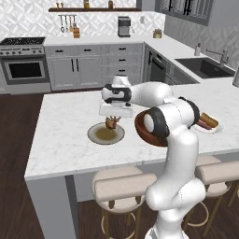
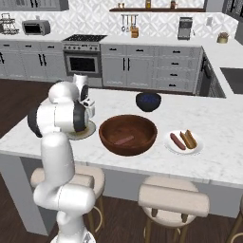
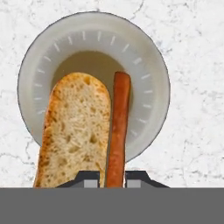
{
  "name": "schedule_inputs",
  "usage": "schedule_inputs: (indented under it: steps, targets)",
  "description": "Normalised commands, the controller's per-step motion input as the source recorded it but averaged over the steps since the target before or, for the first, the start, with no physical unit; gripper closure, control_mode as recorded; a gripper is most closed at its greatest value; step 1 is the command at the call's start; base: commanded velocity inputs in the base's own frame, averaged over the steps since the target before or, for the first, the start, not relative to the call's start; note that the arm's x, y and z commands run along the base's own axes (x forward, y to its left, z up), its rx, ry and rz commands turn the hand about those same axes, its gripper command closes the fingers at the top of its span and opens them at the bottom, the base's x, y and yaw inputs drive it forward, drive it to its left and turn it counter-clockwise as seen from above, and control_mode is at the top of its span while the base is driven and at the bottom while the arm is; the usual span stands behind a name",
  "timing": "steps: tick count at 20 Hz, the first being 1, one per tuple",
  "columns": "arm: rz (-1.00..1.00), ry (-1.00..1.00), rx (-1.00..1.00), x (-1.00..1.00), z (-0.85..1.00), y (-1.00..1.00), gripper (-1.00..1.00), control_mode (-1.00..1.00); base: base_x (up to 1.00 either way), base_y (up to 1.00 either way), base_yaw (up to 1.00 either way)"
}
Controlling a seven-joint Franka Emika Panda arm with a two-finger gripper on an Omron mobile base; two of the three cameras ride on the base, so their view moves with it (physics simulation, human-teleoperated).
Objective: Place one bun and one sausage from the bowl on each plate.
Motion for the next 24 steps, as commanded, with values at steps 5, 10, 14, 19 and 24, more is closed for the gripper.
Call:
schedule_inputs:
  steps: [5,10,14,19,24]
  targets:
    - [0.00,0.19,-0.15,0.66,-0.86,0.38,1.00,-1.00,0.00,0.00,0.00]
    - [0.00,0.07,-0.02,0.42,-0.49,0.07,1.00,-1.00,0.00,0.00,0.00]
    - [-0.03,-0.07,0.14,0.00,-0.05,-0.24,-1.00,-1.00,0.00,0.00,0.00]
    - [-0.06,-0.06,0.15,-0.05,0.10,-0.19,-1.00,-1.00,0.00,0.00,0.00]
    - [-0.06,-0.23,0.27,-0.92,0.67,-0.91,-1.00,-1.00,0.00,0.00,0.00]
